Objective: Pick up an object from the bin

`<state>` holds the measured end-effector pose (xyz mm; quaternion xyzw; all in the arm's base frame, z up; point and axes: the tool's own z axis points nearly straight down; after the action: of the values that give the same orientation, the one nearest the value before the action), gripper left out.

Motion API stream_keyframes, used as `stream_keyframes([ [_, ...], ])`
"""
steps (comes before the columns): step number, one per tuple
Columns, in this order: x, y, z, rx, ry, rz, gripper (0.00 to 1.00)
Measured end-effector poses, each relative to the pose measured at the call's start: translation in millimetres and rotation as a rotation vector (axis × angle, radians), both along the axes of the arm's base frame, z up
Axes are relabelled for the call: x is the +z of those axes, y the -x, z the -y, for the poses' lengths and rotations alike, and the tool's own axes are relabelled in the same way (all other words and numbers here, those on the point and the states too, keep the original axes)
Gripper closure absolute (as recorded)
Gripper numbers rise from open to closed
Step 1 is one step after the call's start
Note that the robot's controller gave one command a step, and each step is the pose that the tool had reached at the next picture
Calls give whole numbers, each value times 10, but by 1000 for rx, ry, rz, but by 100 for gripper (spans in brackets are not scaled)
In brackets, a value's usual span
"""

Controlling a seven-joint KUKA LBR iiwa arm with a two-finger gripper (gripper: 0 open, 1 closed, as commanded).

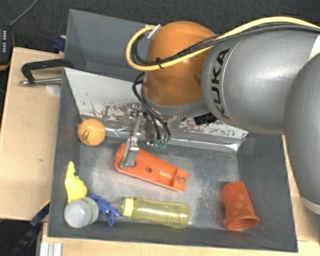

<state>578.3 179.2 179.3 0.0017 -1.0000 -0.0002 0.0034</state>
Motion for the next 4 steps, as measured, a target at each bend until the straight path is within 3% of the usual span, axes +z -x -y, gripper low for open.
stream_keyframes([
  [1,51,-18,7,-2,-1,8,0],
  [2,-192,112,209,58,-4,10,0],
  [3,-620,313,668,231,-3,10,0],
  [4,-835,146,857,45,-5,14,0],
])
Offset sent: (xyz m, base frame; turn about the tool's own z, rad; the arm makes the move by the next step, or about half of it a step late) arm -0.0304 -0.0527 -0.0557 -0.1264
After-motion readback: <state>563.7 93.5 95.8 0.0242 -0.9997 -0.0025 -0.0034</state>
